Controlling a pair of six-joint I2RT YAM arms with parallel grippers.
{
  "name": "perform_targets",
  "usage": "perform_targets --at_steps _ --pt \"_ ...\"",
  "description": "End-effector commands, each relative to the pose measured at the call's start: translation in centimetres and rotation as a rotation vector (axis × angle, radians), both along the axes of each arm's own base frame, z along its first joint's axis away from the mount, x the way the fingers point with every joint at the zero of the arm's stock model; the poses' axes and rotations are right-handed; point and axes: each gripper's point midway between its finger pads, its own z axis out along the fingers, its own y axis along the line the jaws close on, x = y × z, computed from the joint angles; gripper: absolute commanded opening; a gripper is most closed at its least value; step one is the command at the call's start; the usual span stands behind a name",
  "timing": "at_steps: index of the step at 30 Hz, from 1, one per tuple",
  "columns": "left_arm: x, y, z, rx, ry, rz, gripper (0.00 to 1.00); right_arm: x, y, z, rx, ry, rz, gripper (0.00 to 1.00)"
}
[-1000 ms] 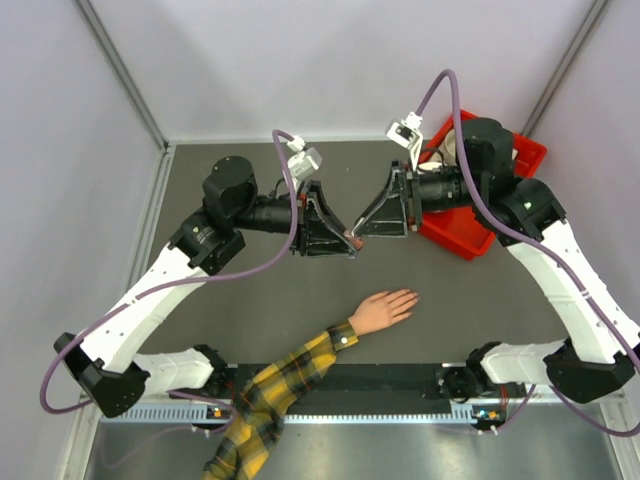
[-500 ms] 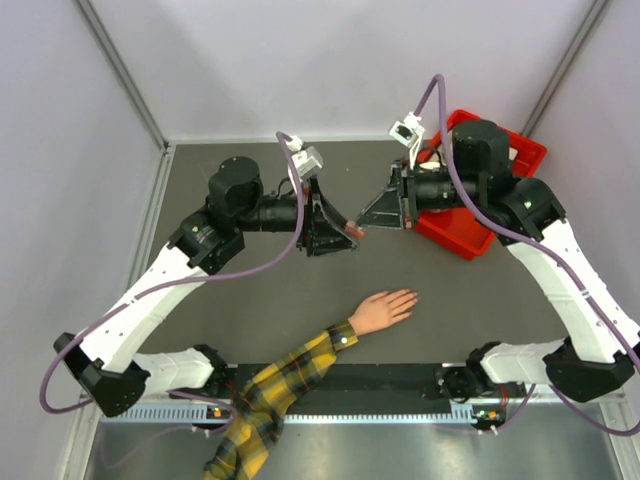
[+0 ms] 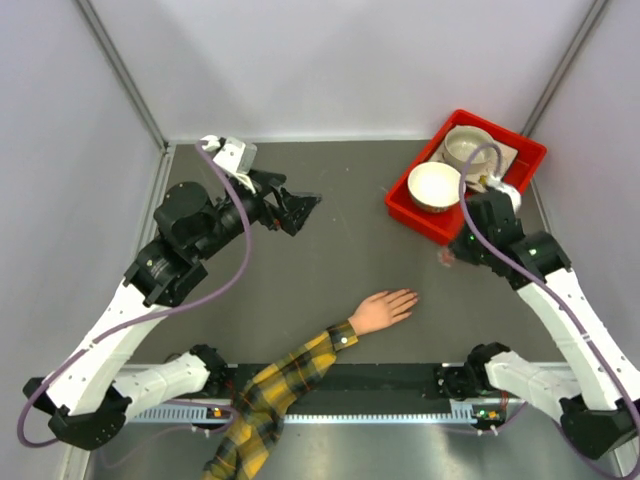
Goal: Paint the nails
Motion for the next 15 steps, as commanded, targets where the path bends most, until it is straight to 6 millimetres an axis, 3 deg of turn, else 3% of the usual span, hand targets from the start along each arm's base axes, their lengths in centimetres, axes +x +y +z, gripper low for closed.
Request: perform_targets --at_steps 1,4,7,11,15 --pt "1.4 0.5 -0.2 -0.020 -0.001 0.077 0.98 -2.9 -10.0 -5.7 -0.178 0.144 -0.531 0.00" --pt "1.2 0.2 -0.4 -0.028 0.009 0.060 0.97 -3.7 -13.0 -8.0 -0.161 0.158 -0.678 0.00" --pt "0.9 0.1 -0.3 -0.041 0.022 0.045 0.96 -3.6 -15.7 -8.8 -0.189 0.134 -0.798 0.00" --pt "0.8 0.4 -0.2 -0.073 0.065 0.067 0.94 -2.2 -18.4 -10.7 -0.175 0.124 -0.882 0.00" --pt "0.2 0.8 -0.4 -0.080 0.095 0.069 0.95 0.5 -20.8 -11.9 -0.206 0.026 -0.915 0.00"
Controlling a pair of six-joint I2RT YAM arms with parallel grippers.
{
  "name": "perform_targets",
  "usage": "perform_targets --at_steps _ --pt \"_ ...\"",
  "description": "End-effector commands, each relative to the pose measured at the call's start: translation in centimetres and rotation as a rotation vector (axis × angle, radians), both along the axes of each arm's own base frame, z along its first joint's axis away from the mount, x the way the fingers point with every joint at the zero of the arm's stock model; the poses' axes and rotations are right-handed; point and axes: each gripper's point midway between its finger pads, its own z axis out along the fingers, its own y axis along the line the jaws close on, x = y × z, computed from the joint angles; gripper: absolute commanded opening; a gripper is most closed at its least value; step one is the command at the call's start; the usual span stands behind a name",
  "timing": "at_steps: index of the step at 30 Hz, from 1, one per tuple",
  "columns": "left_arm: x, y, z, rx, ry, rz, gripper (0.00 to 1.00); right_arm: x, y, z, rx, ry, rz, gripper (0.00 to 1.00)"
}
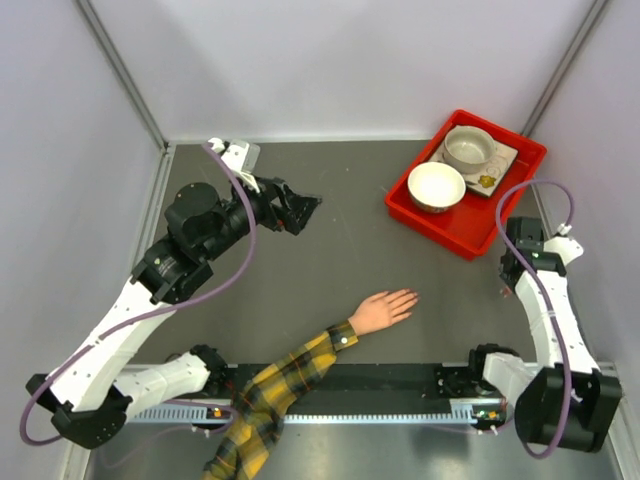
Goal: Paint the nails
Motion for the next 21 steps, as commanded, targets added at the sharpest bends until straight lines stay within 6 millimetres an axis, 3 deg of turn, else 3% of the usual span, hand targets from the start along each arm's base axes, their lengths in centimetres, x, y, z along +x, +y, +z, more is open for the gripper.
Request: perform_targets --at_steps 1,5,15,21 --pt "-0.8 0.8 1.6 -0.055 0.003 0.015 0.96 3.9 -2.9 0.0 -0.100 -0.142 -0.033 0.00" --pt "-1.4 1.2 1.8 -0.041 -0.004 0.006 0.96 5.1 -3.3 -0.9 -0.114 -0.154 -0.027 0.00" --pt "-2.6 2.9 2.4 -0.001 -0.033 0.030 0.97 4.0 -3.6 -4.3 -0.113 -0.067 -0.081 0.00" --pt "-2.9 2.6 3.5 -0.002 -0.041 0.002 0.97 3.6 -3.5 -5.3 -0.099 -0.053 -0.103 0.01"
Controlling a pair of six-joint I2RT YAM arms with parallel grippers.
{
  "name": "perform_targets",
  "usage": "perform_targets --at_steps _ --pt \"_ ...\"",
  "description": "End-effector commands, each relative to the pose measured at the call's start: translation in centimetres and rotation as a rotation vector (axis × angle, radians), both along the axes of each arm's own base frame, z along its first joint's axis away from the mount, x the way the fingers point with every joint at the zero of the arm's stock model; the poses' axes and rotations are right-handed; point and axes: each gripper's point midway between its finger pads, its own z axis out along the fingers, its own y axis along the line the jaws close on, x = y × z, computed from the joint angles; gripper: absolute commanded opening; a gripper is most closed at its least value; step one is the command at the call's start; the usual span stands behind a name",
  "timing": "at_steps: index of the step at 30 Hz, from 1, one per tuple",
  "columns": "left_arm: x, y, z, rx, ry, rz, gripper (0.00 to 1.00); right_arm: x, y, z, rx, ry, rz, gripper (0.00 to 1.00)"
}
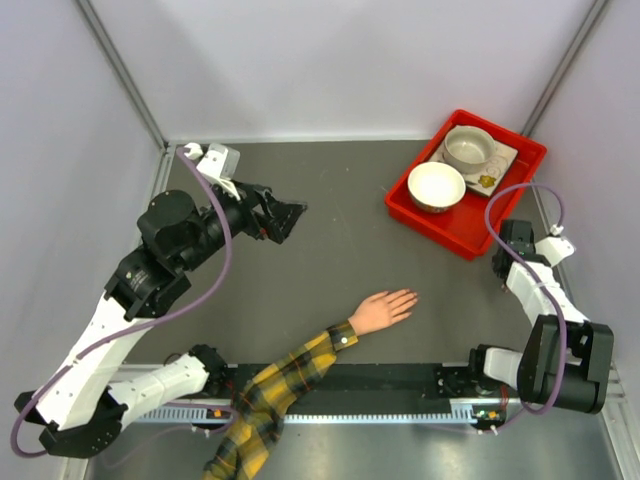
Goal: Paint the nails
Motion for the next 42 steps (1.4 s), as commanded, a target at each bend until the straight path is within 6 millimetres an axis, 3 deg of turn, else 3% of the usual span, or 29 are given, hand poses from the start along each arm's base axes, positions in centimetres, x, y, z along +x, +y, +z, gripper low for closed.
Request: perform_targets --at_steps 1,5,13,17,18,22,27,28,29,31,32,34,35,37,38,40,42 --pt "-0.5 0.1 2.3 -0.017 -0.047 -0.018 0.97 0.0 -0.5 -0.2 -0.008 -0.028 -0.045 0.03" --pt "-0.5 -0.2 2.5 -0.032 -0.043 -0.029 0.96 -0.3 -0.4 -0.3 -0.003 -0.007 -0.039 0.11" --pt "-0.8 -0.4 2.6 -0.063 -0.035 -0.039 0.96 -0.1 0.1 1.0 -0.029 0.013 0.030 0.47" --pt "-0.7 -0.4 2.7 -0.060 -0.039 -0.038 0.96 0.5 0.5 3.2 -0.046 0.025 0.070 0.64" --pt "-0.6 -0.4 2.7 -0.056 -0.041 -0.035 0.96 0.5 0.6 3.6 -0.051 0.027 0.079 0.73" --pt "-0.2 -0.3 3.1 -0.048 -0.053 -0.016 0.96 0.5 1.6 6.2 -0.040 0.037 0.157 0.87" --pt "0.7 -0.2 3.9 -0.047 -0.066 0.017 0.96 0.5 3.0 12.2 -0.040 -0.019 0.329 0.99" --pt "1.2 0.4 4.2 -0.049 -0.072 0.058 0.96 0.7 3.9 13.3 -0.014 -0.050 0.386 0.99" --pt "1.4 0.6 4.3 -0.047 -0.075 0.072 0.96 0.3 4.5 15.8 -0.024 -0.098 0.440 0.99" --pt "1.7 1.3 5.3 -0.049 -0.098 0.113 0.96 0.4 6.8 18.0 0.034 -0.165 0.569 0.99" --pt "2.0 1.4 5.5 -0.041 -0.107 0.127 0.97 0.2 7.6 20.5 0.035 -0.216 0.610 0.99" --pt "2.1 1.9 6.5 -0.048 -0.125 0.149 0.97 0.0 9.4 22.9 0.076 -0.291 0.686 0.99" --pt "2.4 2.2 6.7 -0.048 -0.126 0.176 0.97 0.0 9.8 25.4 0.076 -0.357 0.690 0.99" --pt "2.6 2.6 7.4 -0.060 -0.139 0.201 0.97 -0.2 11.3 26.8 0.113 -0.367 0.755 0.99" --pt "2.9 2.8 7.5 -0.064 -0.141 0.220 0.97 -0.5 11.6 29.2 0.092 -0.416 0.783 0.99" --pt "2.9 3.1 8.2 -0.081 -0.153 0.233 0.97 -0.7 12.6 31.3 0.098 -0.467 0.835 0.99" --pt "3.0 3.3 8.5 -0.088 -0.156 0.250 0.98 -1.2 13.4 34.6 0.066 -0.557 0.892 0.99"
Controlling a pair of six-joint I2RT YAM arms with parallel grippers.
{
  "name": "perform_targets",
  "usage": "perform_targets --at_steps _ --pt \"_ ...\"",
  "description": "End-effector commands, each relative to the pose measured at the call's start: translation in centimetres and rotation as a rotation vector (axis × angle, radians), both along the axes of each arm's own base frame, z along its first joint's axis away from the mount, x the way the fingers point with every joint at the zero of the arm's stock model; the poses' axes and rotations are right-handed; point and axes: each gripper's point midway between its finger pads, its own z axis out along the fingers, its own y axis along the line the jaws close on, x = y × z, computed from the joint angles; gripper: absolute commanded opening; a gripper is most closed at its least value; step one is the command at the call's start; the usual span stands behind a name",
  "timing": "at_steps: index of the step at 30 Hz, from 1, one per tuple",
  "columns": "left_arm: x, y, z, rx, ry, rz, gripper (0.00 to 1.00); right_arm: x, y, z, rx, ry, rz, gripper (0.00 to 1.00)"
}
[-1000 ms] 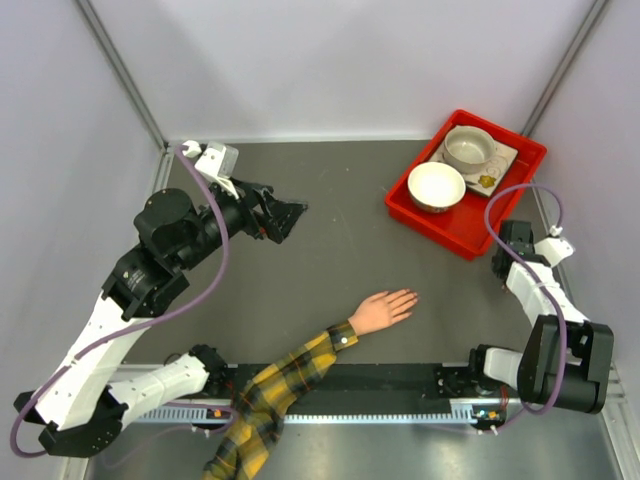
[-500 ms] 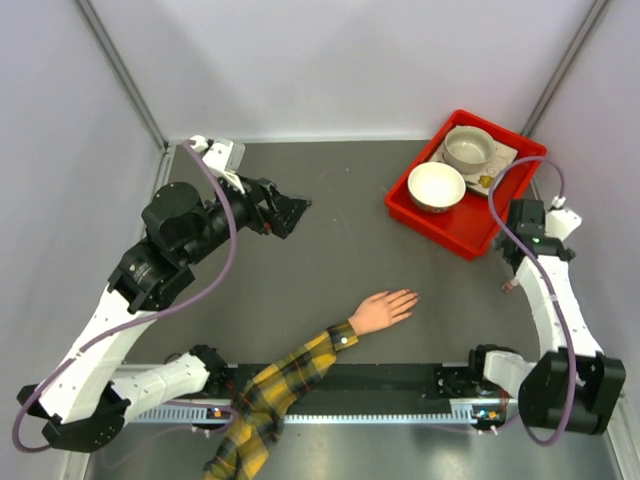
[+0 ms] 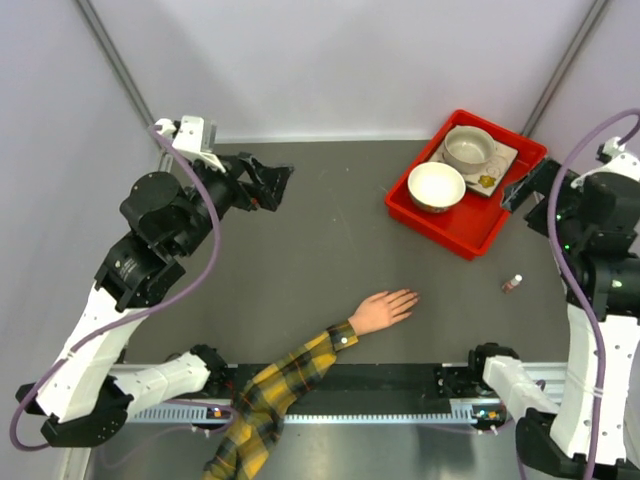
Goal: Paint the nails
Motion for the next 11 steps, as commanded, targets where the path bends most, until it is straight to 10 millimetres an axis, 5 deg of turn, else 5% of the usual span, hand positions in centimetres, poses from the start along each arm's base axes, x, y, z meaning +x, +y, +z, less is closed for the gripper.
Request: perform_targets --at_steps 1,5,11 --pt "0.4 1.5 3.5 -0.057 -0.081 0.078 0.98 -1.3 4.1 5.1 0.026 -0.125 0.230 0.99" --pt "0.1 2.9 5.0 -0.068 -0.109 0.125 0.97 -2.2 6.5 11.7 0.070 -0.326 0.339 0.99" --pt "-0.4 4.4 5.3 -0.080 -0.110 0.176 0.97 -1.3 8.9 12.3 0.152 -0.345 0.455 0.99"
